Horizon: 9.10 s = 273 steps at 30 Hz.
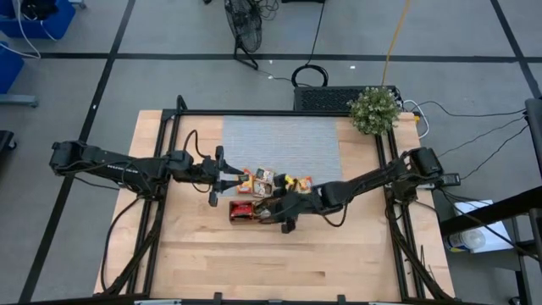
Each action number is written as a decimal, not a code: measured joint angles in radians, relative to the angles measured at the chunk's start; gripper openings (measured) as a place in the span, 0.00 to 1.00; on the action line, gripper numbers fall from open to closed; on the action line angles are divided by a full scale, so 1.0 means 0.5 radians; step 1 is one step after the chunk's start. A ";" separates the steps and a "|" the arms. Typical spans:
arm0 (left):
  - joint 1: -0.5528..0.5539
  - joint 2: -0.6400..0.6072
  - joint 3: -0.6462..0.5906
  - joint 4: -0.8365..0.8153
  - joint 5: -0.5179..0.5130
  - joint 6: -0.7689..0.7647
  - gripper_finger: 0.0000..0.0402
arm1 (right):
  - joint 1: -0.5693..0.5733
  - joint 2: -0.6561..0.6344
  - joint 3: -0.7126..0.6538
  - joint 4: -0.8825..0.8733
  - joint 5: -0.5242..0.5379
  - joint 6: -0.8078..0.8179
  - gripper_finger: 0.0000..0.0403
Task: Pick & Place Tea
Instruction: Put the brown tea bag into the middle section of the wooden organizer
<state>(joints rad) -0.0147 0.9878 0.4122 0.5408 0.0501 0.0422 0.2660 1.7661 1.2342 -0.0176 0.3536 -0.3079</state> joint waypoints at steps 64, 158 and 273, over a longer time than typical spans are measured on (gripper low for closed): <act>0.001 0.001 0.002 -0.044 -0.002 0.011 0.33 | -0.048 0.449 0.254 -0.172 -0.220 0.027 0.00; 0.000 0.001 0.001 -0.133 -0.001 0.010 0.33 | -0.943 0.485 -0.159 0.267 -0.842 -0.373 0.01; -0.314 1.076 0.472 -0.382 -0.155 0.182 0.00 | -0.596 -0.042 -1.121 2.226 0.964 -0.610 0.04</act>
<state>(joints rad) -0.1717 1.5257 0.6479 0.3499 -0.0273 0.1329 -0.0317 1.7451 0.6739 1.0954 0.8356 -0.6128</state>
